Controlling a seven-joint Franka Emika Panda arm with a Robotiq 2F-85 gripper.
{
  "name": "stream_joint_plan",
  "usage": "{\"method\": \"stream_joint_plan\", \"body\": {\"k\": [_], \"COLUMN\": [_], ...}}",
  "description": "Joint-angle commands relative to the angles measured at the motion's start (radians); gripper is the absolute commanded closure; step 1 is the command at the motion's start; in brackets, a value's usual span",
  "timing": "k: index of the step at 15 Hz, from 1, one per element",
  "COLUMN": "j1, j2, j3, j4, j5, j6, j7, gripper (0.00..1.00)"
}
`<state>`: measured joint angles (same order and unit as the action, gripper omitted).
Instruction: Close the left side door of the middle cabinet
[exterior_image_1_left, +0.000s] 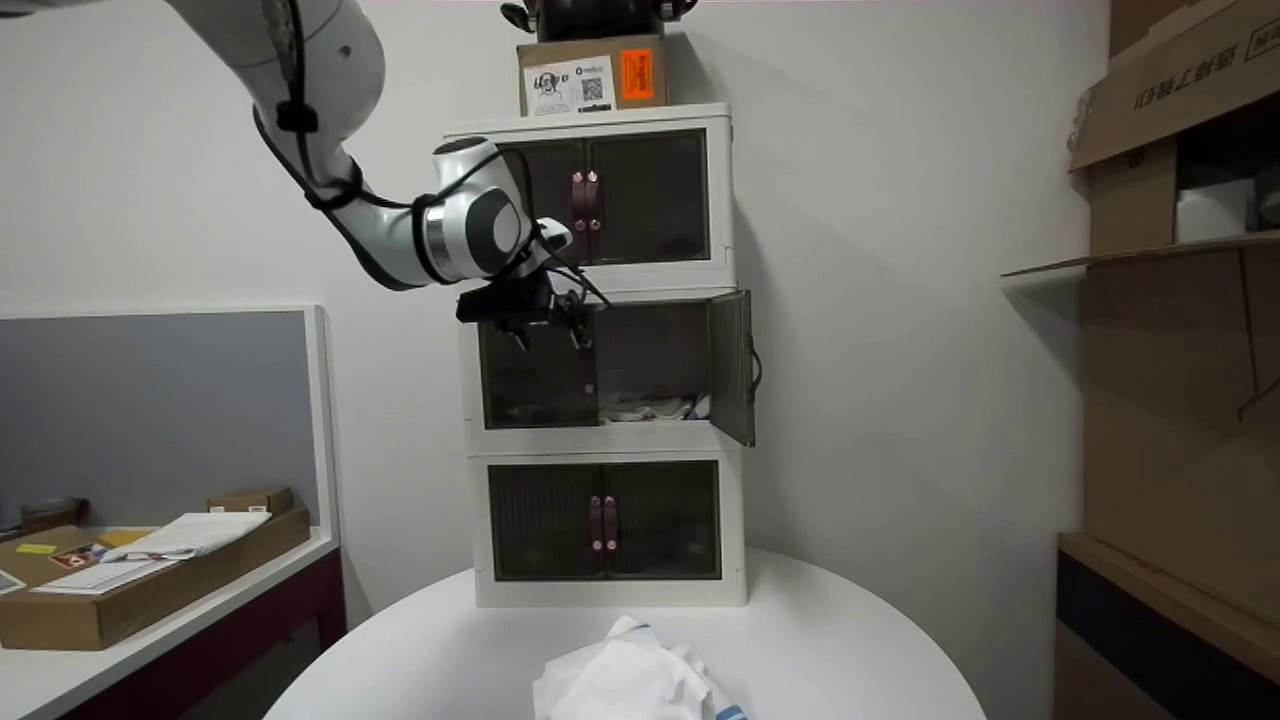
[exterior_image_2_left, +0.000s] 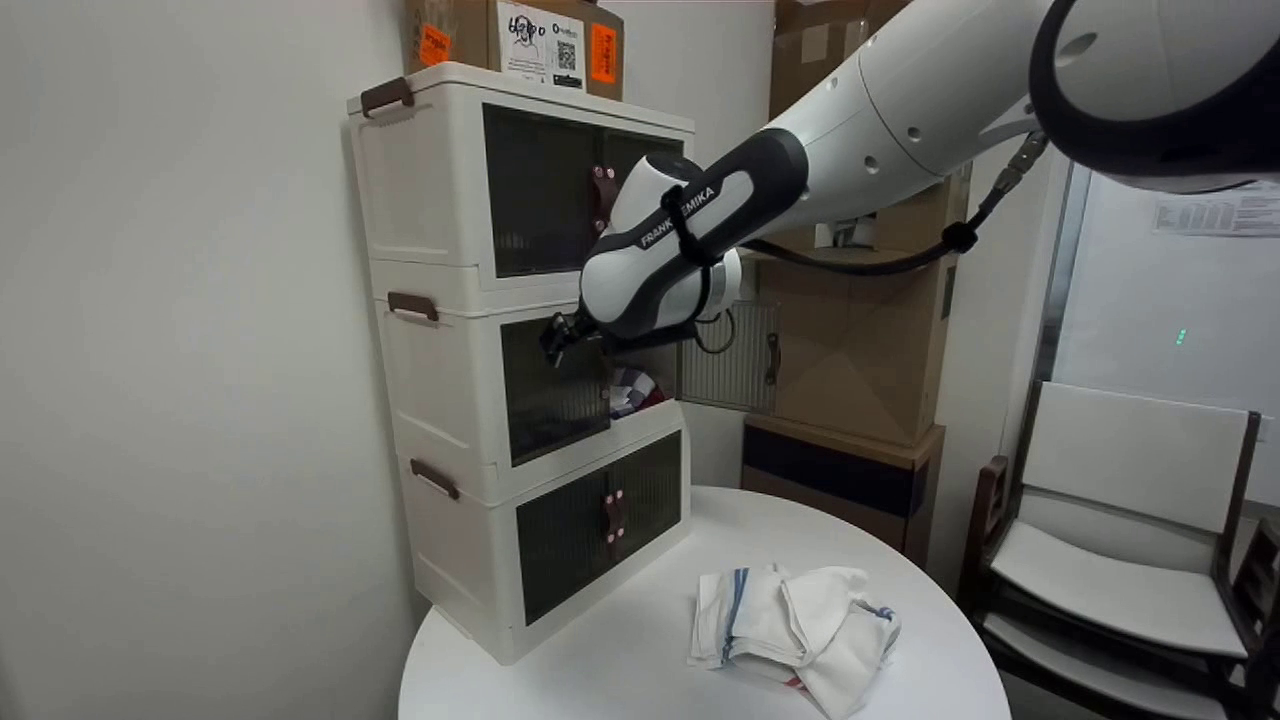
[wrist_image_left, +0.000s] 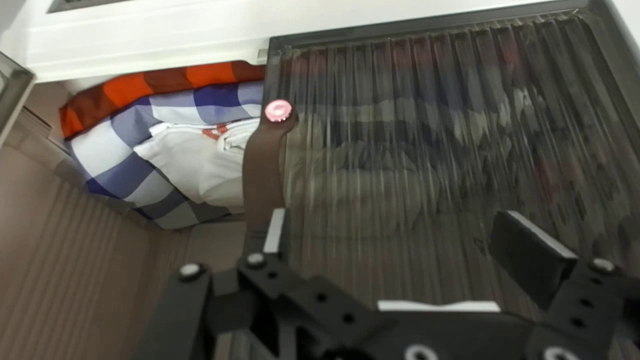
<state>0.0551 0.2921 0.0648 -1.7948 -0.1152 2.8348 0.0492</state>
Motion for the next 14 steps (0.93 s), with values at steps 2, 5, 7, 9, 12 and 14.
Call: {"method": "stream_joint_plan", "body": {"k": [2, 5, 7, 9, 12, 14], "j1": [-0.002, -0.005, -0.003, -0.017, -0.035, -0.038], "j2": [0.051, 0.018, -0.04, -0.12, -0.282, -0.373], "j3": [0.005, 0.012, 0.0, -0.002, -0.017, -0.024], "j4": [0.078, 0.046, -0.006, -0.085, -0.263, -0.366], "j5": [0.032, 0.037, 0.019, 0.028, 0.032, 0.031], "j6": [-0.013, -0.031, -0.079, -0.13, -0.19, -0.22], "j7": [-0.058, -0.075, -0.078, -0.098, -0.111, -0.102], "gripper": [0.0, 0.0, 0.0, 0.0, 0.0, 0.0]}}
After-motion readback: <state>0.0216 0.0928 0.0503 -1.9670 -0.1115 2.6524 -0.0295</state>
